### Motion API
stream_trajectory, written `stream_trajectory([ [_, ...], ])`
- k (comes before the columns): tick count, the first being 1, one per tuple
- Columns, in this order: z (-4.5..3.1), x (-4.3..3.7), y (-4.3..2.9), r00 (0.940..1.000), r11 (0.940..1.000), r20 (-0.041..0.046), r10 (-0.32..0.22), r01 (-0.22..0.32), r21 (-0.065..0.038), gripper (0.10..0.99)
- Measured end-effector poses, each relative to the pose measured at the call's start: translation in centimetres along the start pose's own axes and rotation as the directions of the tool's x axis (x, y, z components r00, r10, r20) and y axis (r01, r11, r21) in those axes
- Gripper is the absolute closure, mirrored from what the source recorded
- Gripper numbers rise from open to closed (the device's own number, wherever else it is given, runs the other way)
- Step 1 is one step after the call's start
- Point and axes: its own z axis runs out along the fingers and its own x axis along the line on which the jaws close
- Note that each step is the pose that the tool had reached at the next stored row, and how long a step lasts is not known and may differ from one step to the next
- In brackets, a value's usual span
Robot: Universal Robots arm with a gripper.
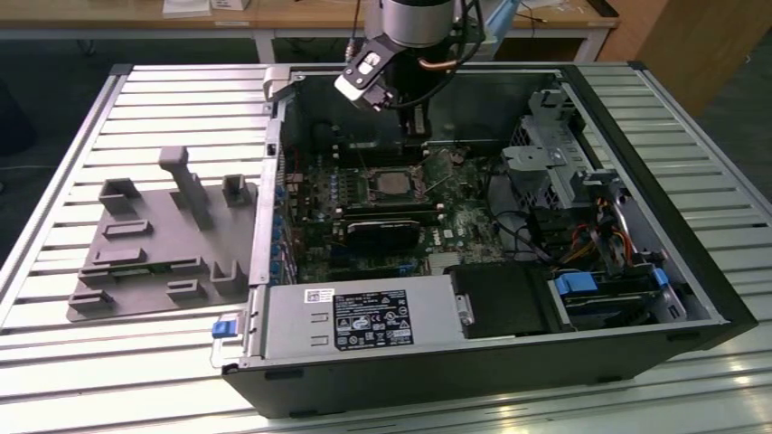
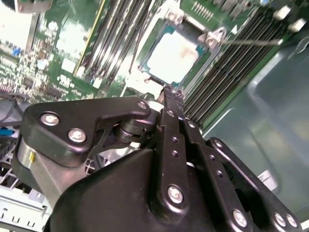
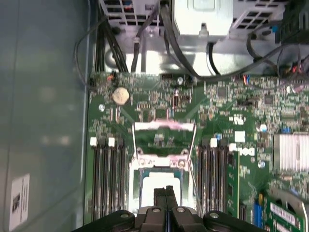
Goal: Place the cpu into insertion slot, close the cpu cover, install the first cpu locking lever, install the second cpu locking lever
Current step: 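Close the cpu cover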
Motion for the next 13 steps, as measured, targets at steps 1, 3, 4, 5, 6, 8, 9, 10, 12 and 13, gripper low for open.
stream_trajectory([
  [1,0.02,0.0,0.33,1.0,1.0,0.0,0.0,0.0,0.0,0.98],
  [3,0.05,0.0,1.01,1.0,1.0,0.0,0.0,0.0,0.001,0.98],
  [4,0.07,0.0,1.37,1.0,1.0,0.0001,0.0,0.0,0.001,0.98],
  [5,0.09,0.0,1.74,1.0,1.0,0.0,0.0,0.0,0.001,0.98],
  [6,0.12,0.0,2.17,1.0,1.0,-0.0001,0.0,0.0,0.001,0.98],
  [8,0.17,0.01,3.03,1.0,1.0,-0.0001,0.0,0.0,0.002,0.98],
  [9,0.18,0.01,3.48,1.0,1.0,0.0001,0.0,0.0,0.002,0.98],
  [10,0.21,0.01,3.93,1.0,1.0,0.0002,0.0,0.0,0.003,0.98],
  [12,0.27,0.02,4.82,1.0,1.0,-0.0001,0.0,0.0,0.003,0.98],
  [13,0.29,0.02,5.31,1.0,1.0,0.0,0.0,0.0,0.003,0.98],
])
